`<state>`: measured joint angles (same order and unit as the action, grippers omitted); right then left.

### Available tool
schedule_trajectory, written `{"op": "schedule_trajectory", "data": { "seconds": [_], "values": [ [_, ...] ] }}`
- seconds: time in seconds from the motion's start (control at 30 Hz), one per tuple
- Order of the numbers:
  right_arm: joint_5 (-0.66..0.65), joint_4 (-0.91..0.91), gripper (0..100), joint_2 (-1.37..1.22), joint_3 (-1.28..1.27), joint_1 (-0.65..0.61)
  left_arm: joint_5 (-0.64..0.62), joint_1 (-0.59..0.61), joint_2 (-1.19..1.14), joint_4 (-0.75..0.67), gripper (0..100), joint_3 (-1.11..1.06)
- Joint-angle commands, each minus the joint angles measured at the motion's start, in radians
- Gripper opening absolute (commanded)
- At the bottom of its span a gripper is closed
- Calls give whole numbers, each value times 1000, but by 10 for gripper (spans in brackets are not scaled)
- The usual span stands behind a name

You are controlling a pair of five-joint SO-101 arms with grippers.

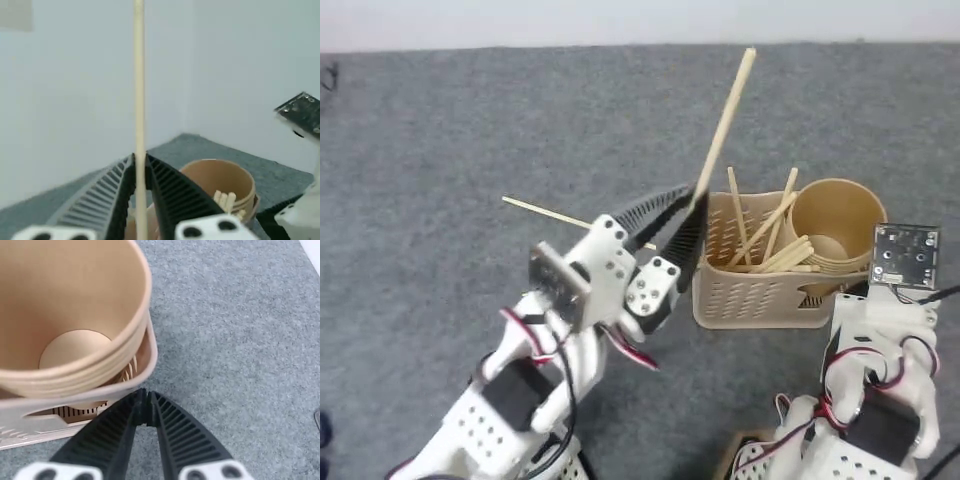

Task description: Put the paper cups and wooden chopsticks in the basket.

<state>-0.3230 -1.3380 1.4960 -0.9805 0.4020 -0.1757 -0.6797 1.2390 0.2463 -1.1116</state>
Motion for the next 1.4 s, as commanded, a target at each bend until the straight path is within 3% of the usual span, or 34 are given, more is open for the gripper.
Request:
{"op": "schedule_trajectory", "data": {
  "seconds": [0.0, 0.17, 0.3, 0.43, 0.53, 0.7, 0.83, 1.03, 1.37],
  "values": [
    [-8, 19, 8, -5, 5, -7, -28, -35, -3, -126, 12, 10],
    [-8, 19, 8, -5, 5, -8, 5, -38, -8, -124, 12, 111],
    [-5, 21, 8, -8, 5, -10, 17, -81, -14, -132, 12, 58],
    [-5, 21, 8, -10, 5, -10, 54, -100, -161, -354, 12, -16],
    [-5, 19, 8, -12, 5, -7, 129, -104, -371, -489, 12, 50],
    [-6, 18, 8, -13, 5, -7, 135, -101, -658, -362, 12, 277],
    [-6, 18, 8, -13, 3, -10, 135, -103, -741, -307, 12, 278],
    [-8, 21, 8, -10, -5, -10, 137, -101, -657, -302, 144, 205],
    [-9, 28, 8, -4, -15, -10, 144, -75, -483, -215, 145, 186]
  ]
}}
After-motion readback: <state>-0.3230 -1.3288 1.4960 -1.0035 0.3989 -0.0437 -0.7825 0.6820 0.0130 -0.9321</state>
